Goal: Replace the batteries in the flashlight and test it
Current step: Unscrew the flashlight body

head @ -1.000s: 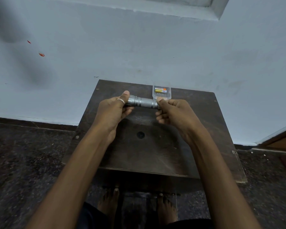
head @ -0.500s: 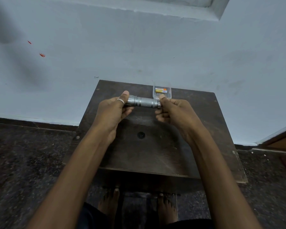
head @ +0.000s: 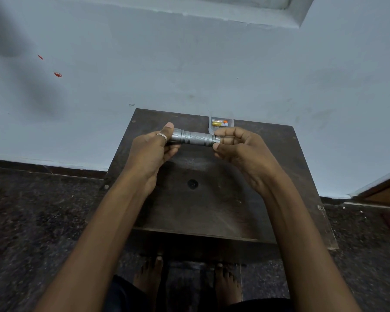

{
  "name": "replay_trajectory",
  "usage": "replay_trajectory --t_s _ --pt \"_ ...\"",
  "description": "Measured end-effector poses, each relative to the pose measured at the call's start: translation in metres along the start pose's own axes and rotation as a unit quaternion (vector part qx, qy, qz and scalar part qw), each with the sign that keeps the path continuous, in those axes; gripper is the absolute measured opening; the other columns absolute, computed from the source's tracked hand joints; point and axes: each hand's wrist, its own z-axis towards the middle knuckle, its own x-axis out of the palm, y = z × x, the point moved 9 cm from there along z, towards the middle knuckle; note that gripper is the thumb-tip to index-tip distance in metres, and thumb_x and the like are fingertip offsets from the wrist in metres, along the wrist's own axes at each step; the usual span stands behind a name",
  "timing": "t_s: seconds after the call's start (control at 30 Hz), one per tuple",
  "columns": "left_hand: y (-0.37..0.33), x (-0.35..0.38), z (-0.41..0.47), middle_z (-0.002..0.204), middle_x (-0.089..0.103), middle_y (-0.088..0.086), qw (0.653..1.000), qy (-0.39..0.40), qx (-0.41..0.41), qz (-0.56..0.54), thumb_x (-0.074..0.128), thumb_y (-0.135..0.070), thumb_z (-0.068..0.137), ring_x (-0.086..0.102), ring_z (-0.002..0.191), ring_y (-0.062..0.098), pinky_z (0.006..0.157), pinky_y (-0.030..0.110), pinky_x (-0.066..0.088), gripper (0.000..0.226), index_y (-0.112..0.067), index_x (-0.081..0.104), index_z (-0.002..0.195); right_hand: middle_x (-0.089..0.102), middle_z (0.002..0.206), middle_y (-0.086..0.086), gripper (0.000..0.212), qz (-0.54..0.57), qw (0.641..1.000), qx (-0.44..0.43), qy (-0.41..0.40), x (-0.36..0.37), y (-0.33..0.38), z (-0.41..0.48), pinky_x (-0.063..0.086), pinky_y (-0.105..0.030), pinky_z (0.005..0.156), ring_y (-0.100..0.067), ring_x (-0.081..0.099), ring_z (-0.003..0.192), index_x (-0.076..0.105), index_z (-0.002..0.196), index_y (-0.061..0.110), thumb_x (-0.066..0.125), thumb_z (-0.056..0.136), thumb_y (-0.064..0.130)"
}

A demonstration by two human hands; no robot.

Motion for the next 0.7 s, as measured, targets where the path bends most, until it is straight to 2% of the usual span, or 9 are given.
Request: replay_trajectory --t_s 0.1,0.2,0.27,0.33,0.4,0.53,0.63,0.7 --pt "-0.002 -0.007 0.002 0.091 0.071 0.006 1.0 -0.013 -0.007 -0.019 0.064 -0.027 0.095 0.07 0.084 0.014 0.08 0.024 0.059 0.018 -0.011 0.07 0.089 0.071 0.088 -0.014 0.025 0.014 1.0 0.01 -0.011 -0.004 -0.002 0.0 0.057 -0.041 0.091 -0.027 0.067 0.088 0.067 0.102 0.006 0.068 0.083 -0.011" --pt "-0.005 -0.017 0.005 0.093 0.068 0.007 0.997 -0.044 -0.017 -0.053 0.064 -0.025 0.096 0.069 0.084 0.015 0.082 0.025 0.06 0.015 -0.012 0.068 0.09 0.071 0.087 -0.014 0.023 -0.032 0.999 0.007 -0.024 -0.003 -0.006 0.003 0.056 -0.045 0.091 -0.027 0.067 0.087 0.066 0.094 0.01 0.07 0.081 -0.008" --pt "-0.005 -0.023 0.006 0.094 0.066 0.008 0.993 -0.063 -0.022 -0.095 0.064 -0.024 0.095 0.068 0.089 0.017 0.08 0.025 0.06 0.014 -0.011 0.067 0.092 0.072 0.087 -0.005 0.022 -0.129 0.991 -0.014 -0.023 0.003 -0.008 0.007 0.056 -0.04 0.09 -0.019 0.068 0.086 0.068 0.096 0.013 0.072 0.08 -0.002" --pt "-0.006 -0.029 0.007 0.093 0.065 0.007 0.988 -0.072 -0.024 -0.136 0.065 -0.024 0.095 0.069 0.087 0.016 0.078 0.023 0.059 0.013 -0.011 0.067 0.094 0.071 0.092 0.005 0.024 -0.258 0.965 -0.039 -0.017 0.016 -0.009 0.01 0.056 -0.025 0.085 -0.008 0.067 0.087 0.071 0.103 0.018 0.072 0.083 0.007" --pt "-0.007 -0.033 0.008 0.093 0.068 0.006 0.982 -0.072 -0.023 -0.171 0.065 -0.024 0.095 0.071 0.083 0.013 0.077 0.023 0.059 0.014 -0.011 0.067 0.095 0.069 0.098 0.009 0.026 -0.33 0.942 -0.065 -0.011 0.034 -0.008 0.012 0.049 -0.014 0.079 -0.002 0.064 0.089 0.07 0.108 0.02 0.071 0.084 0.01" --pt "-0.009 -0.038 0.01 0.103 0.069 0.007 0.975 -0.065 -0.021 -0.21 0.065 -0.025 0.095 0.071 0.085 0.014 0.076 0.022 0.058 0.015 -0.011 0.068 0.101 0.074 0.1 0.003 0.026 -0.36 0.924 -0.119 -0.041 0.065 -0.005 0.018 0.051 -0.021 0.083 -0.011 0.068 0.091 0.071 0.102 0.019 0.078 0.078 0.012" --pt "-0.007 -0.04 0.011 0.107 0.068 0.009 0.974 -0.061 -0.026 -0.216 0.065 -0.025 0.095 0.071 0.089 0.015 0.074 0.022 0.058 0.016 -0.011 0.068 0.103 0.074 0.092 0.007 0.025 -0.356 0.923 -0.127 -0.077 0.077 -0.008 0.023 0.056 -0.032 0.085 -0.011 0.069 0.087 0.071 0.095 0.022 0.081 0.073 0.014" --pt "-0.007 -0.041 0.011 0.105 0.068 0.009 0.973 -0.061 -0.027 -0.219 0.065 -0.024 0.095 0.071 0.086 0.015 0.073 0.022 0.059 0.015 -0.011 0.068 0.101 0.072 0.088 0.01 0.025 -0.355 0.922 -0.126 -0.088 0.084 -0.01 0.025 0.057 -0.034 0.083 -0.01 0.068 0.086 0.071 0.093 0.022 0.082 0.072 0.015"
